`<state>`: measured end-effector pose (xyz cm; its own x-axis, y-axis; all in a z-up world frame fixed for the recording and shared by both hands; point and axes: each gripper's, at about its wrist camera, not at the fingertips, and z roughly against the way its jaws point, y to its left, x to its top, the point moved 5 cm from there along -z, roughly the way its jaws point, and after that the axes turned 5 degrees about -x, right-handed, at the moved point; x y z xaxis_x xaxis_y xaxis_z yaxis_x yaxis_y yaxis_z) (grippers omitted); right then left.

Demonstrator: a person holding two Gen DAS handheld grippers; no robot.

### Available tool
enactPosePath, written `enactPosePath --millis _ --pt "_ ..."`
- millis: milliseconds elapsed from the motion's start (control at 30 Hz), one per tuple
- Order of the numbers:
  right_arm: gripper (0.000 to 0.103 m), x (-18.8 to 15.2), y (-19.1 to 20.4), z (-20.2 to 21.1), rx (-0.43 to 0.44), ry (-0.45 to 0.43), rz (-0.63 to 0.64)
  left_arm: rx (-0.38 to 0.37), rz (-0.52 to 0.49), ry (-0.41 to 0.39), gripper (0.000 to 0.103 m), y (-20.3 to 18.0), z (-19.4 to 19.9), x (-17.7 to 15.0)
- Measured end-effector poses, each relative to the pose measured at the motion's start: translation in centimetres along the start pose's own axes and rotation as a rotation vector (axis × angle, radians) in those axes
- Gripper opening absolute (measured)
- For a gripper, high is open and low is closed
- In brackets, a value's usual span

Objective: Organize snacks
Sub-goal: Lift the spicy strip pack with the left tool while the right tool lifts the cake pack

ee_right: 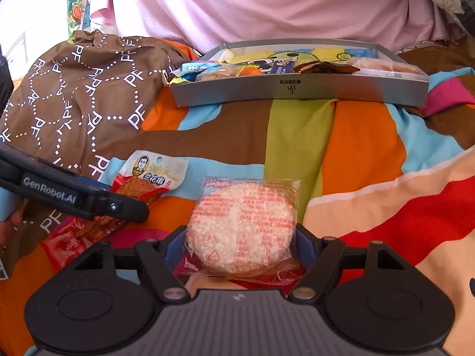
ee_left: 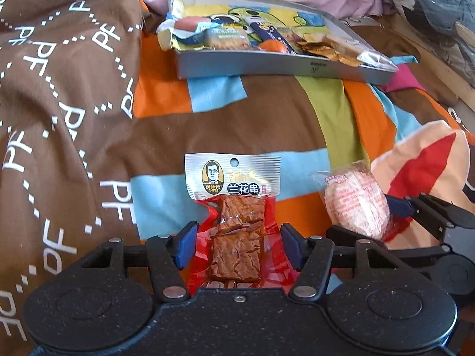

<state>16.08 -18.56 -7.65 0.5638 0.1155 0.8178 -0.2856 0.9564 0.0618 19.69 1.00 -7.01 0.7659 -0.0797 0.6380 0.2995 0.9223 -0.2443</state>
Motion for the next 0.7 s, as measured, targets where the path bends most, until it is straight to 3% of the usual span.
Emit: enactPosePath --millis 167,367,567,700 --pt "0.087 -0.1 0.4 -0.4 -0.005 0.019 0.028 -0.005 0.001 0.007 0.069 -0.1 -0.1 -0.1" --pt "0.089 -0.1 0.8 -0.5 -0.03 0.021 0.061 -0.012 -0.026 0.019 0.08 -0.7 -0.1 -0.5" --pt "0.089 -0.1 0.5 -0.8 -0.077 0.014 0.058 -0.004 -0.057 0.028 0.08 -0.9 -0.5 -0.6" --pt "0.09 0.1 0.7 -1.2 -0.091 0.013 0.07 0.014 -0.087 0.03 0.075 -1.1 -0.7 -0.7"
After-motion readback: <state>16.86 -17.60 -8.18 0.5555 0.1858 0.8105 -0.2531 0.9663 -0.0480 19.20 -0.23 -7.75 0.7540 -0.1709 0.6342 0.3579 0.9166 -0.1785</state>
